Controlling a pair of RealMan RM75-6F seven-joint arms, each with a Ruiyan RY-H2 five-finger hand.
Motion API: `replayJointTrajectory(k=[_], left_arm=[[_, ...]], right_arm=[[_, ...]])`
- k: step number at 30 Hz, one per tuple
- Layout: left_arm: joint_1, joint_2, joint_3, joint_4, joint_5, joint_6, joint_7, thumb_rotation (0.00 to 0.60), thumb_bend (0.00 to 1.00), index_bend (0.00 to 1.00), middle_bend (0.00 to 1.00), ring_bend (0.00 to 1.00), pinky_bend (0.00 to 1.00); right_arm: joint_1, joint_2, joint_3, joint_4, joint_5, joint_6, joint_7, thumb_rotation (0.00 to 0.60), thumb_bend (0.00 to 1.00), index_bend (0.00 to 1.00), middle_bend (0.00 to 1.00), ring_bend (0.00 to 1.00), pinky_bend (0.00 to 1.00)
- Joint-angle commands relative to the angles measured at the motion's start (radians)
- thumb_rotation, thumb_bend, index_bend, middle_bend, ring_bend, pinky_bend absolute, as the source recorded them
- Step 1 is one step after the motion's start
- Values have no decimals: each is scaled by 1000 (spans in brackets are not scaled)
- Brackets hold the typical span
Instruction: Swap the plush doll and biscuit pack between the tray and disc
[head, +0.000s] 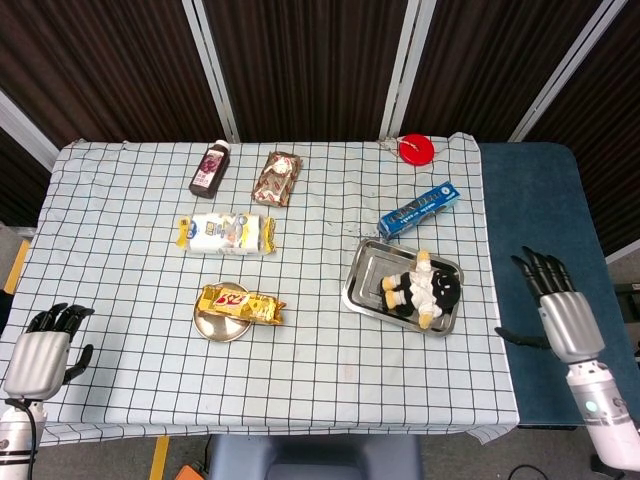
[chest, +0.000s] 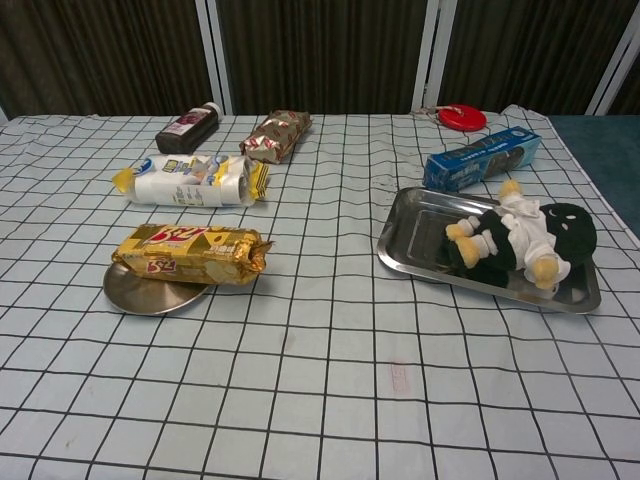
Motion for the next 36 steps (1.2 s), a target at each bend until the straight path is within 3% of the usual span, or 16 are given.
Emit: replayJointTrajectory(k=[1,3,6,7,9,14,20,31,36], left_arm=[[1,3,1,-2,6,1,0,600,412,251,246,170,243],[2,4,1,-1,7,2,0,600,412,251,246,170,242],[7,12,-7,3,0,7,-10,600,410,251,244,170,240],[17,24,-20,1,-36,9,-17,600,410,251,243,170,240],[21,39,-32,-12,-65,4,-9,600,410,251,241,170,239],[27,61,-45,-43,-103,-8,-1,600,410,251,239,169,237],[27,68,-45,-54,-100,-16,-2,600,410,251,238,170,237],[30,76,-54,-61,-108,-19,-6,600,406,251,238,170,236],[31,79,-58,-61,-109,-20,-14,600,408,252,239,169,236]], right_arm=[[63,-10,1,4,-32,-71,20,600,74,0,0,0,0],[74,-10,1,1,-34,-88,22,600,73,0,0,0,0],[144,2,-3,-28,-21,-216,21,600,71,0,0,0,0],[201,0,-9,-32,3,-337,-24,600,71,0,0,0,0],[255,-3,8,-49,89,-462,-106,600,70,0,0,0,0],[326,-33,31,-49,272,-604,-265,600,70,0,0,0,0],[377,-97,45,2,407,-652,-338,600,71,16,0,0,0],[439,-203,45,107,471,-670,-369,600,76,76,2,6,0],[446,-246,38,151,509,-641,-412,600,78,91,76,97,30]])
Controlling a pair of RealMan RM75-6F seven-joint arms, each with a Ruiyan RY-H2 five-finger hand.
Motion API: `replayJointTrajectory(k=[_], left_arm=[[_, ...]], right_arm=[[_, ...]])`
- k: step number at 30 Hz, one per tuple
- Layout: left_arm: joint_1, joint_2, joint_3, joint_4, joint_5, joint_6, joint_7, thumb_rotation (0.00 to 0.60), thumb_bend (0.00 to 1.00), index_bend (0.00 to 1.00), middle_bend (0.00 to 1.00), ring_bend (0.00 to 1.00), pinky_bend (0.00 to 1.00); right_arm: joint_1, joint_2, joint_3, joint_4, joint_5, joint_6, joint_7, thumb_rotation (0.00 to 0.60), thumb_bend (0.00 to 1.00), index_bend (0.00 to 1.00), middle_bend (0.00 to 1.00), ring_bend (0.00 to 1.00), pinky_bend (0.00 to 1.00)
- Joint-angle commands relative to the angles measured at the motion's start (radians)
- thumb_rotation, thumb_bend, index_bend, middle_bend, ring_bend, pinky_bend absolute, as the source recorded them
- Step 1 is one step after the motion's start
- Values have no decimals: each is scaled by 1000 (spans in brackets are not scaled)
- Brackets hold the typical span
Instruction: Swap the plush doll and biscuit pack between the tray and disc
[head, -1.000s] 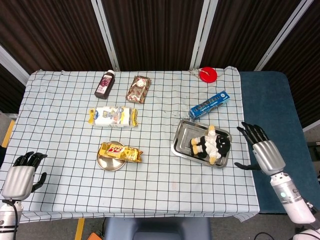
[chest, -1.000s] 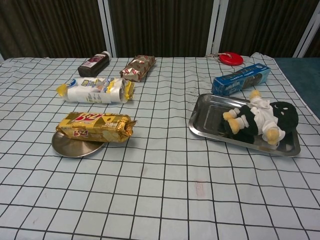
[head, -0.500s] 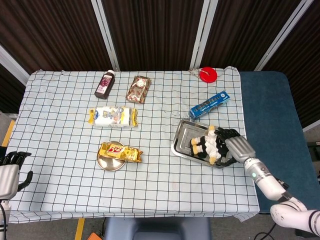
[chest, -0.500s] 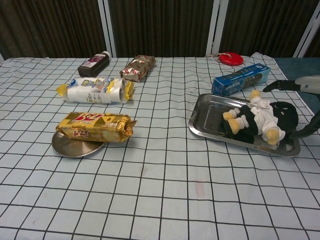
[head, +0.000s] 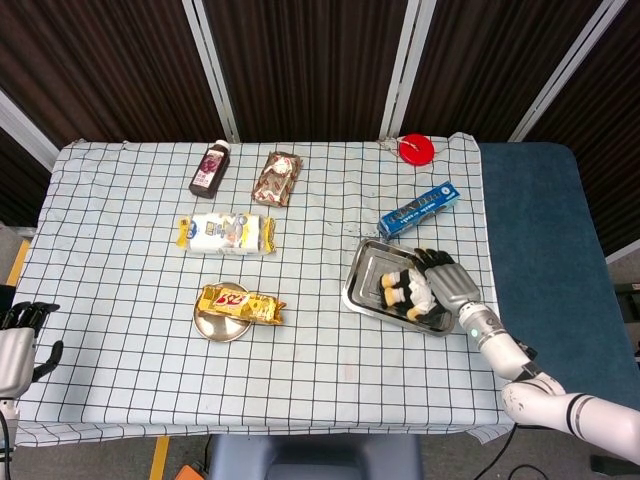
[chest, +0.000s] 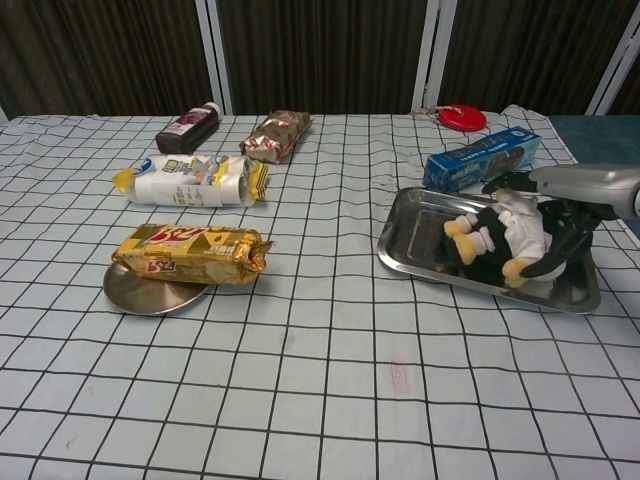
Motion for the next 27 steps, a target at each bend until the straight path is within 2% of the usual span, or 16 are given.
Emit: replayJointTrajectory(k=[1,4,8,12,20,27], left_arm=[[0,1,-1,0,0,-1,-2,600,408,253,239,170,236],[0,2,-2,0,0,-3,-5,600,407,253,238,170,236],[0,2,-3,-1,1,-5,-5,600,407,255,238,170,237],[-1,2,-3,-2,1,-7,-4,600,406,256,239,170,237],[-1,2,-6,-1,-2,-10,-7,600,406,257,238,170,237],[-1,2,-6,-1,-3,-13,-3,600,407,257,239,170,236]], right_arm=[[5,-20,-5,19,20,19,-24,600,79,107,103,131,70],[4,-34,-7,32,32,46,-47,600,106,193,214,255,253],[-1,-50,-9,43,37,86,-73,600,160,436,409,488,478],[-8,-64,-11,55,36,124,-95,600,202,636,533,648,614],[-24,-80,-5,65,7,186,-86,600,323,843,683,797,739],[-30,-59,27,-15,-147,254,105,600,360,881,697,809,746]])
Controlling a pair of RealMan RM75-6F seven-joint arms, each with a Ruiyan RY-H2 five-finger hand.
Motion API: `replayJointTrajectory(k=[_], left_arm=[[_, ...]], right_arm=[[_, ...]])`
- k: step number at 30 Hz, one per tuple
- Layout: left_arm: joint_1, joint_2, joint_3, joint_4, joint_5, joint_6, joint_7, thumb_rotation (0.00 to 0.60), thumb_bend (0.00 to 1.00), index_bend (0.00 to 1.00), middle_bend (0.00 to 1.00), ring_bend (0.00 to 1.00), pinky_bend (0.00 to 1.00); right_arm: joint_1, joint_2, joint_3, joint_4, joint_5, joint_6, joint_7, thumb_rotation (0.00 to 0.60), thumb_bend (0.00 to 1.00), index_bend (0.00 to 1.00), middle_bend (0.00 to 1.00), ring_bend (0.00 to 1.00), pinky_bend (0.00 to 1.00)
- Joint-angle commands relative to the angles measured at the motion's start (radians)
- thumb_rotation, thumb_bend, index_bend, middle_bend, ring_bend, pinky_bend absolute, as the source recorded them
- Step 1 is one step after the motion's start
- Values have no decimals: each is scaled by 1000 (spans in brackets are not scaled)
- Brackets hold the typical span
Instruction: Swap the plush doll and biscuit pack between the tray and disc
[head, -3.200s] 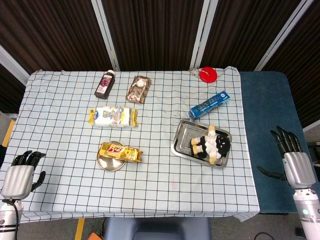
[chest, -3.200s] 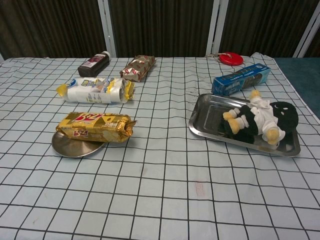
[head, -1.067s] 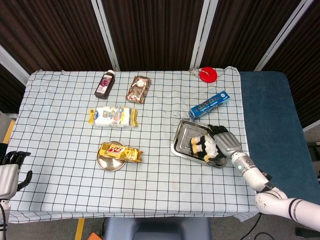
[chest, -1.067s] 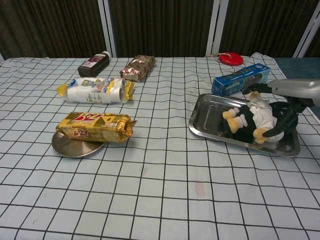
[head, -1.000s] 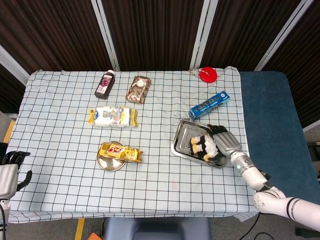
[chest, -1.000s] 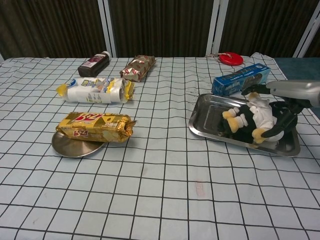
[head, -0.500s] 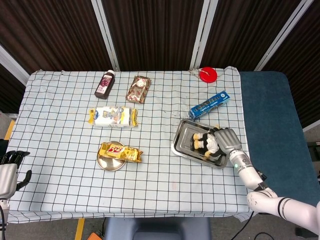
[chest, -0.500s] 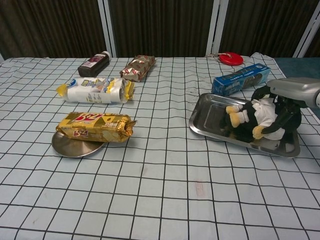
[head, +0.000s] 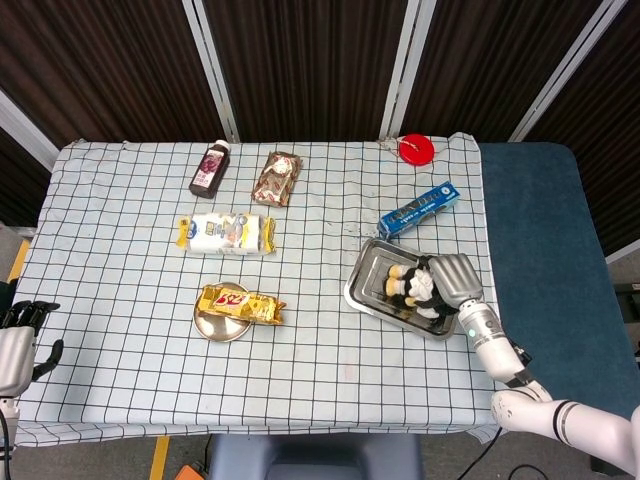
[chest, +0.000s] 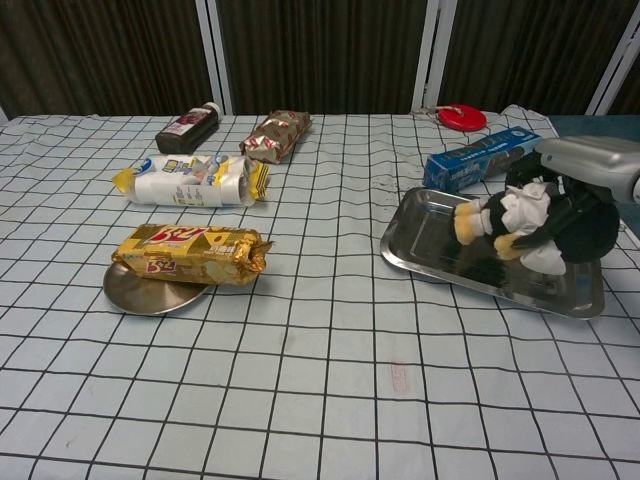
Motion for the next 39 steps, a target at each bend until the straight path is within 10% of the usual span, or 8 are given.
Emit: replayJointTrajectory(k=[1,22,31,39], left_arm=[[-1,1,1,-2,-1,-2,6,600,407,257,239,170,236],[-2,13,12,-10,25,-8,6,600,406,258,238,170,228],[4,16,15,-13,29,-1,1,600,406,260,239,170,228],[0,13,15,-13,23,-10,13,600,406,260,239,170,228]], right_arm=[[6,12,24,-46,-110,38,125,600,360,882,698,810,746],[301,-298,126,315,-220,-122,362,600,360,853,695,758,721],[326,-284,80,339,-251,-203,489,600,203,214,111,44,304],[289,-184,47,239,-316,-126,571,600,151,0,0,0,60]])
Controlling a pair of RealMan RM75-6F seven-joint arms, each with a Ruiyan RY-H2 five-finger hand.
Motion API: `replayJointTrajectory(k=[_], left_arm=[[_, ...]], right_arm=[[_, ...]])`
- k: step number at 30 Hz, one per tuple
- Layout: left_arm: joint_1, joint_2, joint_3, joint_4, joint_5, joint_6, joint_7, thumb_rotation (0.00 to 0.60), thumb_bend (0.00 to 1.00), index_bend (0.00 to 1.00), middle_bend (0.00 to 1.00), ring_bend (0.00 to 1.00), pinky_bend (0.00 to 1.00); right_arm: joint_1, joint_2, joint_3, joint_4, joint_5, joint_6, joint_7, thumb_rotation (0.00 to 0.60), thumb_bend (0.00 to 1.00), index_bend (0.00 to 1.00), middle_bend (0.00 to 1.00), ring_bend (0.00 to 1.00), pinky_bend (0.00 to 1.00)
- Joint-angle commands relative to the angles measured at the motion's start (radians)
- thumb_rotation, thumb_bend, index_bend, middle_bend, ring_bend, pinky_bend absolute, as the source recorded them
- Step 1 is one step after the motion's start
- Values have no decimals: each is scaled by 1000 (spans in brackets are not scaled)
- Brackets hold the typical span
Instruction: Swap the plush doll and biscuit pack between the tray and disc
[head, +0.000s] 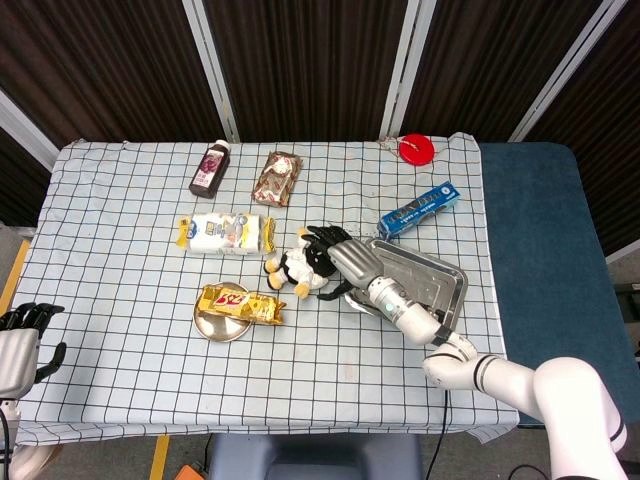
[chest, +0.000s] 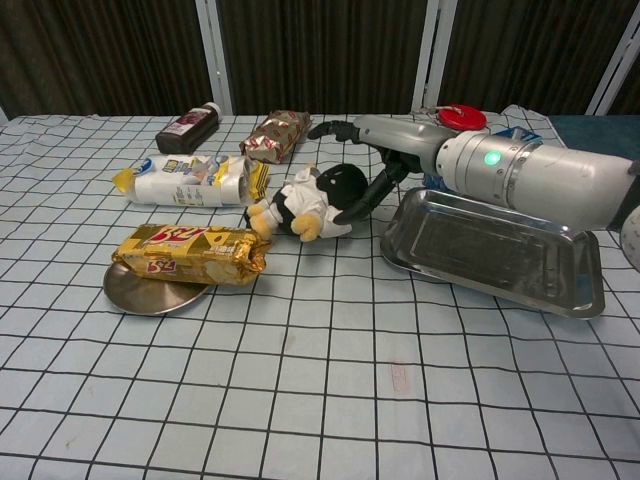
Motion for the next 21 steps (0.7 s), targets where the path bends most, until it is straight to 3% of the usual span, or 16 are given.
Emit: replayJointTrajectory(k=[1,6,12,15,21], left_arm=[[-1,-1,2,-1,0,-2,4,600,406,260,239,170,227],[-5,-3,2,-2,-2,-10,10,600,405,260,239,170,227],[-7,-10,5,-3,6,-11,14,600,405,260,239,169,227],[-8,-15,9,-1,15,-11,17,600,406,259,239,170,228],[-21,-30,15,-1,16,-35,28,600,406,246,242,170,228]], right_arm=[[-33,64,-21,-68,-41,65,24,600,151,0,0,0,59],[-132,207,-52,-236,-67,198,-11,600,151,0,0,0,59],[-357,453,-129,-504,5,382,-196,600,151,0,0,0,59],[-444,522,-155,-533,55,448,-272,600,151,0,0,0,58],[-570,558,-187,-513,108,548,-348,600,117,0,0,0,54]])
